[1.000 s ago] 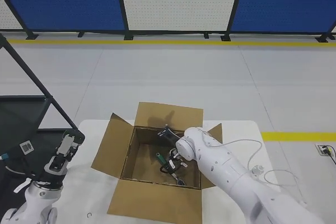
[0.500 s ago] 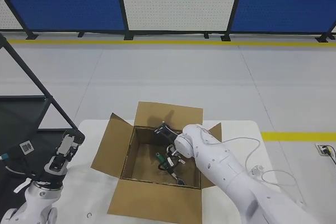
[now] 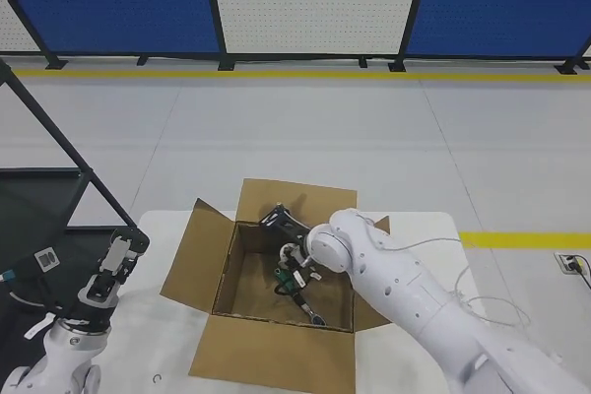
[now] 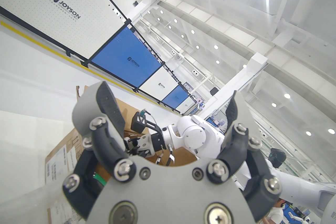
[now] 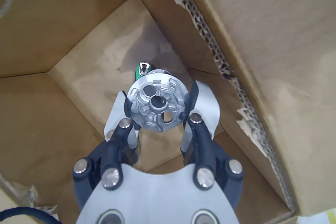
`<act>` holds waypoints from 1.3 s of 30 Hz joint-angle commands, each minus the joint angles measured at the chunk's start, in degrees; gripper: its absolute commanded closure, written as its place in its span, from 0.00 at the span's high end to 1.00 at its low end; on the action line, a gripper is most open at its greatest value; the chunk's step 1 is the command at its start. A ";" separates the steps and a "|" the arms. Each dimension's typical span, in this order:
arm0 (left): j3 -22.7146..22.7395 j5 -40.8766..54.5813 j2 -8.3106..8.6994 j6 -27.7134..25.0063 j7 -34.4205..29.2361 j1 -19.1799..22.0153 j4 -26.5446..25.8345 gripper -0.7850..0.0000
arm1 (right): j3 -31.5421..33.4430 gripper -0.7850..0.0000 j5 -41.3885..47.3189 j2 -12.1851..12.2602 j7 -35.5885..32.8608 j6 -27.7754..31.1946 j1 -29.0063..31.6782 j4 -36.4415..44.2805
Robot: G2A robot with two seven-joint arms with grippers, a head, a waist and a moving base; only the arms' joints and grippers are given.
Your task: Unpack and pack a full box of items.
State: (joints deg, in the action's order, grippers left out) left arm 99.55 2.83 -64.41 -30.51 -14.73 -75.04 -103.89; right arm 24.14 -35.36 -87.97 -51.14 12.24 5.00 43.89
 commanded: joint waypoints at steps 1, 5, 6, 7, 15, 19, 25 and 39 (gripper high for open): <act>0.00 0.00 0.00 0.00 0.00 0.00 0.00 1.00 | 2.73 0.00 -1.06 2.53 -1.87 -0.05 1.47 6.29; 0.00 0.00 0.00 0.00 0.00 0.00 0.00 1.00 | 9.70 0.00 -4.30 7.83 -7.26 -1.47 6.65 21.04; 0.00 0.00 0.00 0.00 0.00 0.00 0.00 1.00 | 11.84 0.00 -5.38 9.16 -8.39 -1.75 8.50 25.28; 0.00 0.00 0.00 0.00 0.00 0.00 0.00 1.00 | 14.17 0.00 -6.35 10.47 -9.29 -1.86 10.63 29.49; 0.00 0.00 0.00 0.00 0.00 0.00 0.00 1.00 | 30.52 0.00 -9.81 17.08 -11.49 0.91 27.41 51.74; 0.00 0.00 0.00 0.00 0.00 0.00 0.00 1.00 | 30.52 0.00 -9.81 17.08 -11.49 0.91 27.41 51.74; 0.00 0.00 0.00 0.00 0.00 0.00 0.00 1.00 | 30.52 0.00 -9.81 17.08 -11.49 0.91 27.41 51.74; 0.00 0.00 0.00 0.00 0.00 0.00 0.00 1.00 | 48.41 0.00 -4.76 20.50 -11.01 4.62 38.10 68.21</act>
State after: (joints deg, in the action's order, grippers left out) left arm 99.55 2.83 -64.41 -30.51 -14.73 -75.04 -103.89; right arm 69.01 -40.50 -67.95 -61.73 16.84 41.19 109.49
